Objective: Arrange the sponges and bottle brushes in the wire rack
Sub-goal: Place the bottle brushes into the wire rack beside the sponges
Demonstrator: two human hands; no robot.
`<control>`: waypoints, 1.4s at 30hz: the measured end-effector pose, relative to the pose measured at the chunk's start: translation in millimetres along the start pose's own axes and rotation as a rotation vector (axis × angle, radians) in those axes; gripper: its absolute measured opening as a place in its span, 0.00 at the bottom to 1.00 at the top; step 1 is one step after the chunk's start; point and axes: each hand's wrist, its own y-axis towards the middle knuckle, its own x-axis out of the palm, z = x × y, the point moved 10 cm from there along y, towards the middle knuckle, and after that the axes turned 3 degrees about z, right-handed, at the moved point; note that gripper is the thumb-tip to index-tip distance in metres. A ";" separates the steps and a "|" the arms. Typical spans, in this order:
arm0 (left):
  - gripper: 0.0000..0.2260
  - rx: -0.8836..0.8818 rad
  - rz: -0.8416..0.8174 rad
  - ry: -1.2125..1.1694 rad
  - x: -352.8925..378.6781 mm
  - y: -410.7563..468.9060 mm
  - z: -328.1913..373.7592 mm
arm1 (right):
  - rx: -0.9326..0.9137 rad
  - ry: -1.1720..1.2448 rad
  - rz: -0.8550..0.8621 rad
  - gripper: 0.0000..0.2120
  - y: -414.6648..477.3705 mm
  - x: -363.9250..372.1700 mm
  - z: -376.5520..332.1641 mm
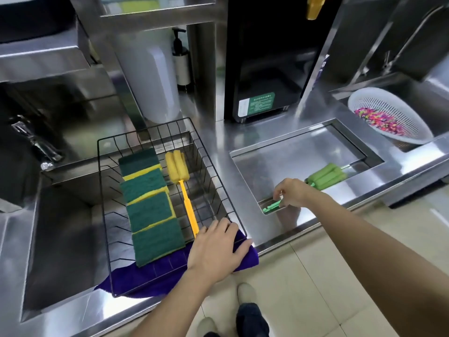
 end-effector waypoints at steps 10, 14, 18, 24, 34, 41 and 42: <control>0.30 -0.001 0.050 -0.007 -4.2 -1.3 1.2 | 0.044 -0.237 -0.014 0.14 4.8 12.3 -6.6; 0.32 -0.012 0.064 0.004 -3.1 -1.3 0.4 | -0.010 -0.315 0.104 0.13 3.8 -21.8 -15.6; 0.32 -0.022 0.074 0.015 -2.6 -0.4 0.0 | -0.041 -0.337 0.365 0.13 -7.8 -96.0 -41.0; 0.33 -0.028 0.073 0.016 -3.8 -0.7 -0.1 | -0.117 -0.013 0.704 0.09 -36.0 -178.0 -76.2; 0.29 -0.035 0.045 -0.157 -7.9 -1.8 -5.2 | -0.389 0.927 0.453 0.09 -27.9 -138.1 -150.1; 0.27 -0.066 0.151 -0.166 -16.3 -2.9 -8.8 | -0.635 0.303 0.741 0.13 -58.4 -108.6 -213.7; 0.25 -0.062 0.179 -0.156 -18.0 -3.5 -8.3 | -0.678 0.132 0.795 0.14 -60.8 -97.5 -222.6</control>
